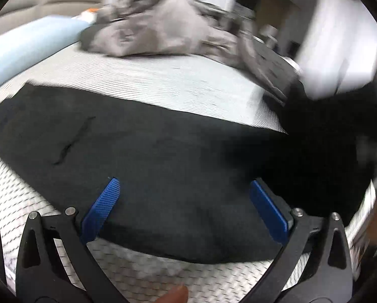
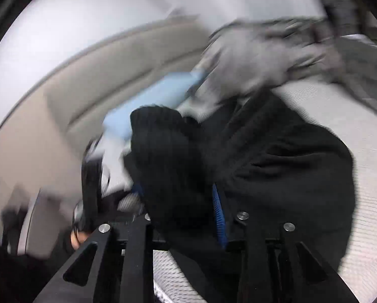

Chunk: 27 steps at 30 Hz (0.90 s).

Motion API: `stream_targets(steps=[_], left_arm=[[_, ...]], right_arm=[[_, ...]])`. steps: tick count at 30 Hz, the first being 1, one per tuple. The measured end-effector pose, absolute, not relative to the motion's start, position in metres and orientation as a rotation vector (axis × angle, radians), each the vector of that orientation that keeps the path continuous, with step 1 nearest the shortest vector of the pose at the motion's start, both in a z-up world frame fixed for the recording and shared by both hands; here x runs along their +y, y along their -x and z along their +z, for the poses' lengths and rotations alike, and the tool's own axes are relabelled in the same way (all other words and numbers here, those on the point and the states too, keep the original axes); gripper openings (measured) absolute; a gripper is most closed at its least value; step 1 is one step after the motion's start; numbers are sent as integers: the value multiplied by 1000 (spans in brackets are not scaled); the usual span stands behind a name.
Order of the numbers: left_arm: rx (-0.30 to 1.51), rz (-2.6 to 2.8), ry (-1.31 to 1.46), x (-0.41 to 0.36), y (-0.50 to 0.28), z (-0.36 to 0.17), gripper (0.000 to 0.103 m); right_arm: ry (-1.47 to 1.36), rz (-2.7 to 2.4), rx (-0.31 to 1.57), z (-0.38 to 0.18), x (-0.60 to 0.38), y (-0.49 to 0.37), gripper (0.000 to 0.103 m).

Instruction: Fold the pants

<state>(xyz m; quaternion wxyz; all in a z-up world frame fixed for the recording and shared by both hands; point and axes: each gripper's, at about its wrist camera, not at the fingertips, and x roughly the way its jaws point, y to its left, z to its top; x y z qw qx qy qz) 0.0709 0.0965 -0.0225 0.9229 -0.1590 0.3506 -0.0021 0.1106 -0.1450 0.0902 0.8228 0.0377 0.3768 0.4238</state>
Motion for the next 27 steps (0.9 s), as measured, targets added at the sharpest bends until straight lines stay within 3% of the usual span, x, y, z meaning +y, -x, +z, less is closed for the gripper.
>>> stream_targets(steps=[2,3,7,10,16,22,27], left_arm=[[726,47,390,116,-72,-26,102],[718,58,423,125,-70,-27,102],[697,12,437,131,-67,-25,102],[712,-115,426,114,-67,-24,102],[785,-287,334,67,-62,-25,101],[825,-277,222,53,-54,-35,78],[819,-259,262,56,-56,-37,75]], right_arm=[[-64,964,858,66,-127,-114,64],[-82,959,865,58,-130,-114,69],[-170,869,931,42,-154,-131,71],[-261,717,912,38,-189,-138,83],[-360,548,935,20,-229,-134,84],[-336,502,952,15,-248,-131,84],[-355,466,957,7,-269,-108,85]])
